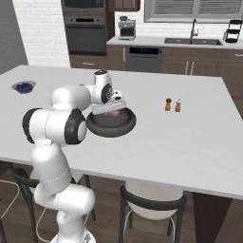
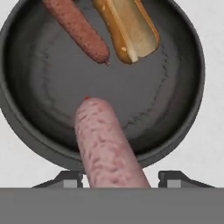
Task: Place one bun and one sausage from the bowl on each plate.
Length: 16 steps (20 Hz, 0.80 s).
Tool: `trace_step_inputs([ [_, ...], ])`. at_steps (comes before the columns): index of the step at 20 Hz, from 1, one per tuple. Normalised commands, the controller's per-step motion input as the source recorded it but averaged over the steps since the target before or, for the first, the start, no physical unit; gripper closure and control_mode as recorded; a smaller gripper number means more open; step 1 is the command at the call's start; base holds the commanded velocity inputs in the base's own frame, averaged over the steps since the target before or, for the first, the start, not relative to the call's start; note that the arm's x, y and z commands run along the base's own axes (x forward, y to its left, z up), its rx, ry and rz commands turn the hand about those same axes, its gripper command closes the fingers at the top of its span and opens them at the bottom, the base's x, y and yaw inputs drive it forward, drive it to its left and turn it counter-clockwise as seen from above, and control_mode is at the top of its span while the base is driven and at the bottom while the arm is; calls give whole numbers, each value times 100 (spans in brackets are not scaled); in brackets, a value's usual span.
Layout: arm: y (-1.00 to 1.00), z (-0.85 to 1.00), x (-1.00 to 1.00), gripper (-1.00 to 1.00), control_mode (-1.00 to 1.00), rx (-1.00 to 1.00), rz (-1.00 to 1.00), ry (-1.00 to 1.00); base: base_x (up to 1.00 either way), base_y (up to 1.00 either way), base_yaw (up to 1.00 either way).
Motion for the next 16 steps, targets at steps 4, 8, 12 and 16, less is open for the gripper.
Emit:
trace_step_inputs([
  [4, 100, 28, -95, 100, -100, 1, 13, 1, 0, 0, 0],
  [8, 100, 0, -87, 100, -100, 2, 12, 4, 0, 0, 0],
  [12, 100, -12, -69, 100, -100, 7, 12, 6, 0, 0, 0],
  [16, 100, -52, -52, 100, -100, 16, 16, 0, 0, 0, 0],
])
